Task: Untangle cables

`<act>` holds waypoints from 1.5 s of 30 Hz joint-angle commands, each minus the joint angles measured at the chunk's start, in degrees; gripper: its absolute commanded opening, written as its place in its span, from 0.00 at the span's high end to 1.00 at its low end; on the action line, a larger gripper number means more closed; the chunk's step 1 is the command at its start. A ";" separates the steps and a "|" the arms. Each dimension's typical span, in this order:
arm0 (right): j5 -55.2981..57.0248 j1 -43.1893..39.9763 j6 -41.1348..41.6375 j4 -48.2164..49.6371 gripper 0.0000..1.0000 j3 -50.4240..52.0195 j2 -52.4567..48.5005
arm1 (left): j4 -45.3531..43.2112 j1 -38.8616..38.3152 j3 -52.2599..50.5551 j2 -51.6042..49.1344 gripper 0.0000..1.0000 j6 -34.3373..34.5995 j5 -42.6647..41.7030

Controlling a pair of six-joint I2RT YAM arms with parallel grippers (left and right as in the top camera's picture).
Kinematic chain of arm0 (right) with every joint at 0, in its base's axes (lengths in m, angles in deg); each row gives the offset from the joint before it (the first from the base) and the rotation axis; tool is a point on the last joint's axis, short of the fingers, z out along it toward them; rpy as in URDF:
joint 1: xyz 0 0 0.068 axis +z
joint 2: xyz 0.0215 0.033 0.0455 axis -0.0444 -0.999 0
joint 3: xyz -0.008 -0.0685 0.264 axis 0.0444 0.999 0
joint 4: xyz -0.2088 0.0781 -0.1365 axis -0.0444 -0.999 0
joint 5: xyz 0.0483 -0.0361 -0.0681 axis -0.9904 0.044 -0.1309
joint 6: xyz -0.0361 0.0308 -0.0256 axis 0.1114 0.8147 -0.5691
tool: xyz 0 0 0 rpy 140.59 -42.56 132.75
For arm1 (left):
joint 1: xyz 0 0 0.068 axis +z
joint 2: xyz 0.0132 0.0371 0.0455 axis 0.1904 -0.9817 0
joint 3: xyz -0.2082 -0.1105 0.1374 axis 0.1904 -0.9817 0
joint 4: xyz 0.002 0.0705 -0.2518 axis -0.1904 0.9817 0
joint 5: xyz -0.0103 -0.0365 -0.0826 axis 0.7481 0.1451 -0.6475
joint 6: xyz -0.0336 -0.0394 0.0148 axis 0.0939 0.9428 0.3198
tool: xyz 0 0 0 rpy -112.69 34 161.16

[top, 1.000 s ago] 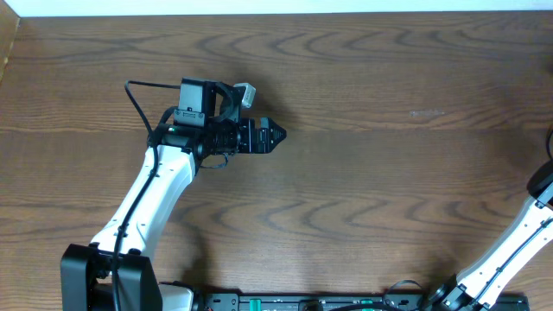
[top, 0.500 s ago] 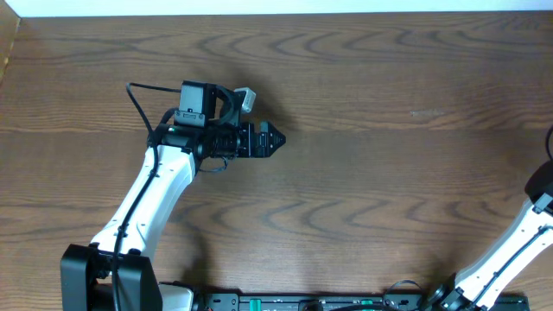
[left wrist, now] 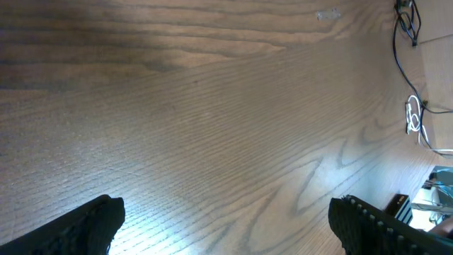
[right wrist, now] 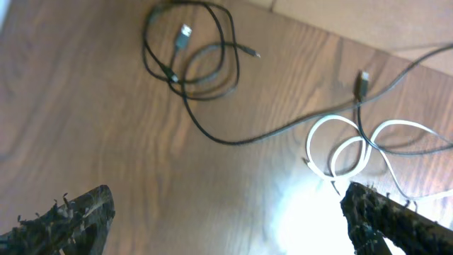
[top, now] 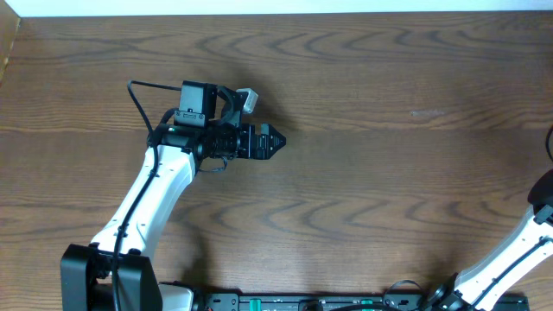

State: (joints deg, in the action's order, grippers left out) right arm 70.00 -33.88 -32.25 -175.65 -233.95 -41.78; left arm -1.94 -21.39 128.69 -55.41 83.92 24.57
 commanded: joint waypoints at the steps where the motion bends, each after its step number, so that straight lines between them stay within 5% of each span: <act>1: 1.97 2.08 0.68 -0.20 0.01 2.34 5.14 | -0.11 0.11 0.13 0.90 0.02 -0.79 -0.96; 13: 0.90 9.77 -3.08 -0.20 0.01 7.45 18.71 | -0.57 10.58 0.13 9.86 0.02 -1.22 -0.35; 17: 2.80 16.59 -6.88 -0.13 0.01 13.07 23.56 | 0.50 13.92 0.13 14.19 0.02 -1.68 7.39; 33: 2.43 41.79 -15.19 2.64 0.01 16.13 24.28 | 11.06 14.14 0.13 27.87 0.02 -1.64 22.51; 45: 11.65 52.57 -10.75 16.65 0.01 36.44 25.38 | 11.52 14.14 0.11 32.54 0.02 -4.98 25.97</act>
State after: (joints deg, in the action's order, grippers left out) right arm 78.67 17.00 -44.06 -161.31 -203.77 -17.91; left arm 9.23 -7.38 128.69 -23.37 80.45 47.76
